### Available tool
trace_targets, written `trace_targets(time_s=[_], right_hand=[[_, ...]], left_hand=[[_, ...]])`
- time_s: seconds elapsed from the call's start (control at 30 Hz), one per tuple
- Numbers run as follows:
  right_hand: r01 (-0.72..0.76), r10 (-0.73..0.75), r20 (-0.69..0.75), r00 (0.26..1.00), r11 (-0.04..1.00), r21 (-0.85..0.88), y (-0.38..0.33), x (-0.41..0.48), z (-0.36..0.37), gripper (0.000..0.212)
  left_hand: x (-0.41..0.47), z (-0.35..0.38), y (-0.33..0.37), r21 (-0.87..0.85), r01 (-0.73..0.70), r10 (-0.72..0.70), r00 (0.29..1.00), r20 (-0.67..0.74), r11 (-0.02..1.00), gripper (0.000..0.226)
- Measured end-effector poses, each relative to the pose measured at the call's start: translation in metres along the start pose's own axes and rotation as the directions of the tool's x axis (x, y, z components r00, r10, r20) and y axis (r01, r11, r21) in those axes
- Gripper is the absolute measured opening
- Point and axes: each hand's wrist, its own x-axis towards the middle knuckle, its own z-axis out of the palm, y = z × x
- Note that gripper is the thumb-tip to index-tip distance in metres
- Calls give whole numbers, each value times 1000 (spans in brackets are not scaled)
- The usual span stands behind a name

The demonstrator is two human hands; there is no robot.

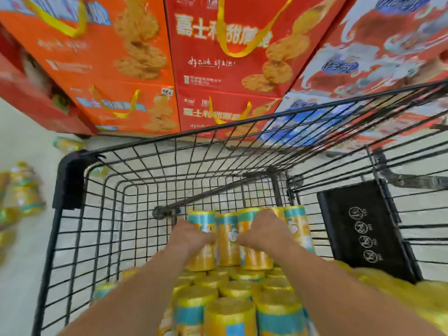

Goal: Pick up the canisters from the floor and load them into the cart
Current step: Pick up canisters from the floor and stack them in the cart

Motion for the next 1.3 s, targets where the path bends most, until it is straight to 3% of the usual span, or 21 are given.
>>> trace_targets(time_s=[0.1,0.27,0.33,0.47,0.6,0.83,1.0,1.07,1.2,1.3], right_hand=[[-10,10,30,1000,1000,6,4,14,16,85],[-17,17,14,1000,1000,-7,7,23,27,73],[-6,6,15,1000,1000,-21,7,22,23,76],[40,-40,-22,999,999,-8,4,-1,-4,84],[151,-141,-177,974,988,45,1,-47,-25,67],[303,-205,-578,790,950,78,19,-177,-6,58],[261,-251,-626,738,962,-77,52,-252,29,56],[266,-305,-675,671,950,-164,70,-268,46,56],[288,-391,-709,587,919,-269,122,-277,74,55],[292,-487,-706,514,873,-390,156,-274,87,53]], left_hand=[[8,13,-6,64,31,-30,1000,-8,998,77],[12,13,-13,48,27,-29,999,27,998,51],[6,7,-14,50,26,-27,999,24,998,55],[-22,-18,-4,65,-86,85,996,6,994,61],[-63,-53,3,163,-281,296,952,-75,946,69],[-150,-105,-36,248,-558,592,800,-92,792,74],[-211,-117,-102,335,-606,667,738,-101,722,88],[-229,-110,-128,397,-600,687,717,-119,695,90],[-248,-82,-168,528,-556,719,675,-165,642,76],[-248,-52,-191,585,-545,772,588,-244,600,62]])
